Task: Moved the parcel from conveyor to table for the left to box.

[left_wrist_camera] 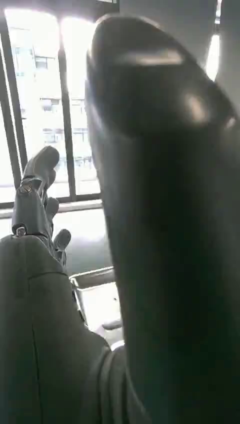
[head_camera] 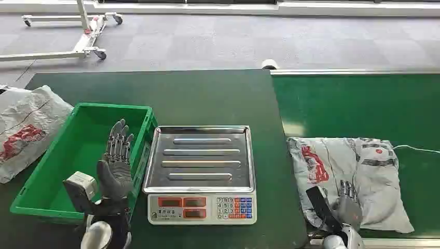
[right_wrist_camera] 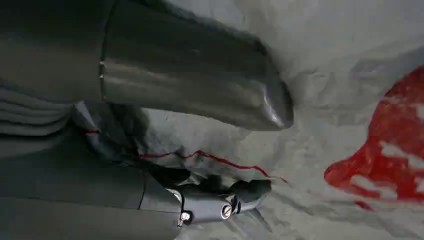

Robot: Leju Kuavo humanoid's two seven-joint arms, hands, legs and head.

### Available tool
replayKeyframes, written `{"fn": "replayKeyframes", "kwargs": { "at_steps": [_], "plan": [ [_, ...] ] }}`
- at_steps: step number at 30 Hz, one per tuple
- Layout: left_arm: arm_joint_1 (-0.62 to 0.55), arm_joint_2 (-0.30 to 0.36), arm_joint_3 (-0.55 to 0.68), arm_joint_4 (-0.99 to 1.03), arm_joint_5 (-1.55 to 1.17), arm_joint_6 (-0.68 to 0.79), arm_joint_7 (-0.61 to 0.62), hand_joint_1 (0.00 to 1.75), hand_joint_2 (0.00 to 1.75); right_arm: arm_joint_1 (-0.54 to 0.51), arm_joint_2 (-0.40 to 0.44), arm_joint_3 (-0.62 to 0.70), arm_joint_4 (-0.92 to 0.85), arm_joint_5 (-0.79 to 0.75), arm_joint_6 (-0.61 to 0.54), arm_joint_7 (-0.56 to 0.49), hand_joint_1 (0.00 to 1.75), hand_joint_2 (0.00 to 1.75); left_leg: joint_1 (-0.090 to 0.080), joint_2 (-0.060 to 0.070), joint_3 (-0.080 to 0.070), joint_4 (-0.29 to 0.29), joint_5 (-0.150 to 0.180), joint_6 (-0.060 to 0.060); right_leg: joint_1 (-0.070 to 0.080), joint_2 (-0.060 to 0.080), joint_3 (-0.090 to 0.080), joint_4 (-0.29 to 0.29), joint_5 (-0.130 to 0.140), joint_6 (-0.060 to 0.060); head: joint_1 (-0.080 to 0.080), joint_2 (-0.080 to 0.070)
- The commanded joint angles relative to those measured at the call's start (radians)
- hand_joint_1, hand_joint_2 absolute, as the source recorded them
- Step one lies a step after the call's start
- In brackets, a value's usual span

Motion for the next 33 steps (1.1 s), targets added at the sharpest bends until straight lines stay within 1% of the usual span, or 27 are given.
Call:
{"fn": "replayKeyframes", "kwargs": {
  "at_steps": [1, 3, 5, 9, 11, 12, 13, 14, 15, 16, 17, 18, 19, 20, 21, 22, 23, 24, 27, 29, 31, 33],
  "plan": [
    [0.030, 0.037, 0.013, -0.017, -0.006, 0.015, -0.005, 0.00, 0.00, -0.037, 0.018, -0.021, 0.214, 0.067, -0.009, 0.049, 1.75, 1.75, 0.001, -0.001, 0.002, -0.001, 0.000, 0.000, 0.001, 0.001, 0.002, -0.002, 0.000, -0.001, 0.000, 0.000],
    [0.025, 0.037, 0.010, -0.021, -0.003, 0.018, -0.005, 0.00, 0.00, -0.046, 0.023, -0.040, 0.208, 0.049, 0.018, 0.023, 1.75, 1.75, 0.001, -0.001, 0.003, -0.004, 0.002, 0.000, 0.001, 0.001, 0.004, -0.005, 0.002, -0.001, 0.000, 0.000],
    [0.021, 0.040, 0.004, -0.024, 0.000, 0.020, -0.003, 0.00, 0.00, -0.059, 0.026, -0.038, 0.204, 0.077, -0.003, 0.018, 1.75, 1.75, 0.001, -0.001, 0.002, -0.002, 0.002, 0.000, 0.002, 0.001, 0.004, -0.004, 0.002, 0.000, 0.000, 0.000],
    [0.015, 0.037, -0.006, -0.024, 0.003, 0.020, 0.000, 0.00, 0.00, -0.072, 0.037, -0.059, 0.173, 0.072, -0.022, -0.034, 1.75, 1.75, 0.002, 0.001, 0.003, -0.002, 0.002, 0.001, 0.002, 0.002, 0.005, -0.006, 0.003, 0.001, 0.000, 0.000],
    [0.013, 0.037, -0.008, -0.019, 0.003, 0.019, 0.000, 0.00, 0.00, -0.077, 0.038, -0.063, 0.165, 0.071, -0.023, -0.042, 1.75, 1.75, 0.003, 0.001, 0.004, -0.001, 0.001, 0.002, 0.001, 0.001, 0.006, -0.006, 0.003, 0.002, 0.000, 0.000],
    [0.004, 0.038, -0.011, -0.007, 0.006, 0.018, 0.001, 0.00, 0.00, -0.078, 0.051, -0.096, 0.112, 0.031, -0.058, -0.145, 1.75, 1.75, 0.003, 0.001, 0.003, -0.002, 0.002, 0.003, 0.001, 0.002, 0.005, -0.007, 0.004, 0.002, 0.000, 0.000],
    [-0.002, 0.038, -0.012, -0.001, 0.007, 0.018, 0.001, 0.00, 0.00, -0.083, 0.056, -0.100, 0.078, 0.026, -0.080, -0.171, 1.75, 1.75, 0.003, 0.001, 0.003, -0.001, 0.002, 0.004, 0.001, 0.002, 0.006, -0.006, 0.005, 0.004, 0.000, 0.000],
    [-0.006, 0.038, -0.013, 0.005, 0.008, 0.018, 0.001, 0.00, 0.00, -0.090, 0.056, -0.097, 0.053, 0.032, -0.057, -0.155, 1.75, 1.75, 0.003, 0.002, 0.003, 0.000, 0.002, 0.004, 0.001, 0.002, 0.006, -0.006, 0.005, 0.004, 0.000, 0.000],
    [-0.007, 0.039, -0.013, 0.006, 0.009, 0.018, 0.001, 0.00, 0.00, -0.077, 0.073, -0.104, -0.043, -0.001, -0.097, -0.239, 1.75, 1.75, 0.002, 0.002, 0.003, -0.001, 0.003, 0.004, 0.001, 0.003, 0.004, -0.006, 0.006, 0.004, 0.000, 0.000],
    [-0.006, 0.040, -0.013, 0.008, 0.011, 0.019, 0.000, 0.00, 0.00, -0.056, 0.083, -0.096, -0.154, -0.003, -0.091, -0.262, 1.75, 1.75, 0.002, 0.003, 0.002, 0.000, 0.002, 0.004, 0.001, 0.004, 0.004, -0.005, 0.006, 0.004, 0.000, 0.000],
    [-0.003, 0.041, -0.014, 0.011, 0.016, 0.018, -0.003, 0.00, 0.00, -0.010, 0.089, -0.054, -0.355, 0.031, -0.061, -0.198, 1.75, 1.75, 0.001, 0.004, 0.002, 0.000, 0.003, 0.005, 0.000, 0.004, 0.003, -0.004, 0.005, 0.004, 0.000, 0.000],
    [0.000, 0.039, -0.013, 0.013, 0.019, 0.018, -0.004, 0.00, 0.00, 0.033, 0.103, -0.026, -0.577, 0.001, -0.102, -0.287, 1.75, 1.75, 0.001, 0.004, 0.001, -0.003, 0.004, 0.004, 0.000, 0.006, 0.001, -0.006, 0.007, 0.003, 0.000, 0.000],
    [0.003, 0.038, -0.013, 0.016, 0.020, 0.017, -0.006, 0.00, 0.00, 0.072, 0.102, 0.013, -0.754, 0.054, -0.022, -0.163, 1.75, 1.75, 0.001, 0.005, 0.000, 0.000, 0.003, 0.004, 0.000, 0.005, 0.000, -0.004, 0.006, 0.004, 0.000, 0.000],
    [0.004, 0.038, -0.013, 0.016, 0.020, 0.017, -0.007, 0.00, 0.00, 0.083, 0.102, 0.022, -0.801, 0.069, 0.001, -0.130, 1.75, 1.75, 0.000, 0.006, -0.002, 0.000, 0.003, 0.003, -0.001, 0.007, -0.002, -0.003, 0.007, 0.003, 0.000, 0.000],
    [0.006, 0.033, -0.010, 0.014, 0.022, 0.016, -0.010, 0.00, 0.00, 0.102, 0.101, 0.055, -0.906, 0.043, -0.043, -0.182, 1.75, 1.75, 0.001, 0.006, -0.003, 0.001, 0.003, 0.003, -0.001, 0.006, -0.003, -0.002, 0.007, 0.004, 0.000, 0.000],
    [0.007, 0.031, -0.009, 0.012, 0.022, 0.016, -0.010, 0.00, 0.00, 0.126, 0.096, 0.094, -1.024, 0.063, -0.042, -0.168, 1.75, 1.75, 0.000, 0.005, -0.003, 0.001, 0.003, 0.003, -0.001, 0.005, -0.003, -0.001, 0.006, 0.004, 0.000, 0.000],
    [0.008, 0.030, -0.009, 0.011, 0.022, 0.015, -0.010, 0.00, 0.00, 0.135, 0.098, 0.102, -1.063, 0.083, -0.022, -0.139, 1.75, 1.75, 0.000, 0.004, -0.003, 0.001, 0.003, 0.003, -0.001, 0.004, -0.003, -0.001, 0.006, 0.004, 0.000, 0.000],
    [0.009, 0.028, -0.007, 0.009, 0.024, 0.015, -0.013, 0.00, 0.00, 0.143, 0.096, 0.114, -1.099, 0.083, -0.025, -0.135, 1.75, 1.75, 0.000, 0.003, -0.003, 0.001, 0.003, 0.003, -0.001, 0.004, -0.004, 0.000, 0.005, 0.004, 0.000, 0.000],
    [0.012, 0.017, 0.007, -0.005, 0.026, 0.014, -0.015, 0.00, 0.00, 0.158, 0.054, 0.172, -1.183, 0.095, -0.056, -0.141, 1.75, 1.75, 0.001, 0.001, -0.004, 0.001, 0.003, 0.003, 0.000, 0.002, -0.003, -0.001, 0.005, 0.004, 0.000, 0.000],
    [0.015, 0.016, 0.011, -0.011, 0.027, 0.015, -0.012, 0.00, 0.00, 0.156, 0.044, 0.183, -1.210, 0.097, -0.060, -0.133, 1.75, 1.75, 0.001, 0.001, -0.004, 0.001, 0.003, 0.003, 0.000, 0.002, -0.003, -0.001, 0.004, 0.004, 0.000, 0.000],
    [0.016, 0.013, 0.017, -0.012, 0.026, 0.014, -0.012, 0.00, 0.00, 0.142, 0.029, 0.209, -1.222, 0.043, -0.064, -0.150, 1.75, 1.75, 0.001, 0.000, -0.004, 0.001, 0.003, 0.003, 0.000, 0.001, -0.002, -0.002, 0.005, 0.004, 0.000, 0.000],
    [0.012, 0.014, 0.017, -0.007, 0.026, 0.011, -0.013, 0.00, 0.00, 0.126, 0.020, 0.224, -1.221, 0.043, -0.057, -0.146, 1.75, 1.75, 0.001, 0.002, -0.004, 0.001, 0.003, 0.004, 0.000, 0.003, -0.003, -0.002, 0.005, 0.004, 0.000, 0.000]
  ]
}}
